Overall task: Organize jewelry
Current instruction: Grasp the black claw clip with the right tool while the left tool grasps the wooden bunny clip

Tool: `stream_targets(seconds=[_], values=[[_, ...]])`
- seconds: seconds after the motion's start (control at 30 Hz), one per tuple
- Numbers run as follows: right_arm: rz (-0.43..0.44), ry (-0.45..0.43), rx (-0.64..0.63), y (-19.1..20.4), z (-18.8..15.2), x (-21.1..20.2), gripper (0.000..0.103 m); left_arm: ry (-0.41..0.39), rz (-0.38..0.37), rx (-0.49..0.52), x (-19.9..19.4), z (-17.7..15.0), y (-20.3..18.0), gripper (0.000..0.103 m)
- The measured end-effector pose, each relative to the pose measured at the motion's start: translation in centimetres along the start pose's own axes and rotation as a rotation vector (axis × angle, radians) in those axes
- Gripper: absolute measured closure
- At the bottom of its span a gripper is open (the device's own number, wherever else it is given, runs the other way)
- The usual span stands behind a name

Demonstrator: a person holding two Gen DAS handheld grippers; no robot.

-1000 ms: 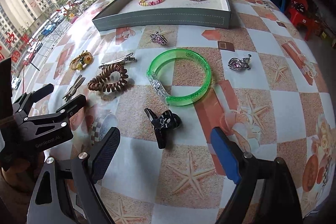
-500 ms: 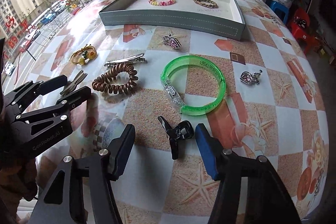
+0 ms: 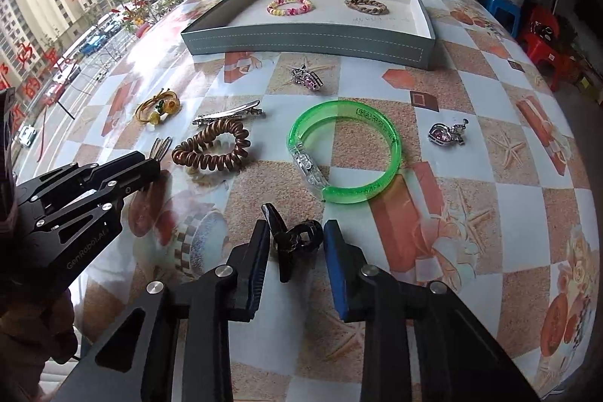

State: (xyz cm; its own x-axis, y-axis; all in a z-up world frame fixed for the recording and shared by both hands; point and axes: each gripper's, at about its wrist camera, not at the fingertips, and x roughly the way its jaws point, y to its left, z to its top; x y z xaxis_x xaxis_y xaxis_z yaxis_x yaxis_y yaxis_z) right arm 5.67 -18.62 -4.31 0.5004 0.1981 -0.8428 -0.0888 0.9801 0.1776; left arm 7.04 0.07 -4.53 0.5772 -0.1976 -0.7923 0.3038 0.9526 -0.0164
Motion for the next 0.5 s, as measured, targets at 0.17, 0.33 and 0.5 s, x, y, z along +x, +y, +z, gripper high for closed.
stream_targets(seconds=[0.17,0.33,0.5], values=[[0.051,-0.007,0.041,-1.1,0.2,-0.9,0.076,-0.011,-0.018,-0.021,-0.9,0.1,0.2,0.072],[0.098,-0.018,0.079,-1.9,0.5,-1.8,0.076,-0.037,-0.033,-0.03,-2.2,0.7,0.2,0.072],[0.147,-0.049,0.107,-2.8,1.7,-3.6,0.076,-0.072,-0.049,-0.048,-3.8,2.4,0.3,0.072]])
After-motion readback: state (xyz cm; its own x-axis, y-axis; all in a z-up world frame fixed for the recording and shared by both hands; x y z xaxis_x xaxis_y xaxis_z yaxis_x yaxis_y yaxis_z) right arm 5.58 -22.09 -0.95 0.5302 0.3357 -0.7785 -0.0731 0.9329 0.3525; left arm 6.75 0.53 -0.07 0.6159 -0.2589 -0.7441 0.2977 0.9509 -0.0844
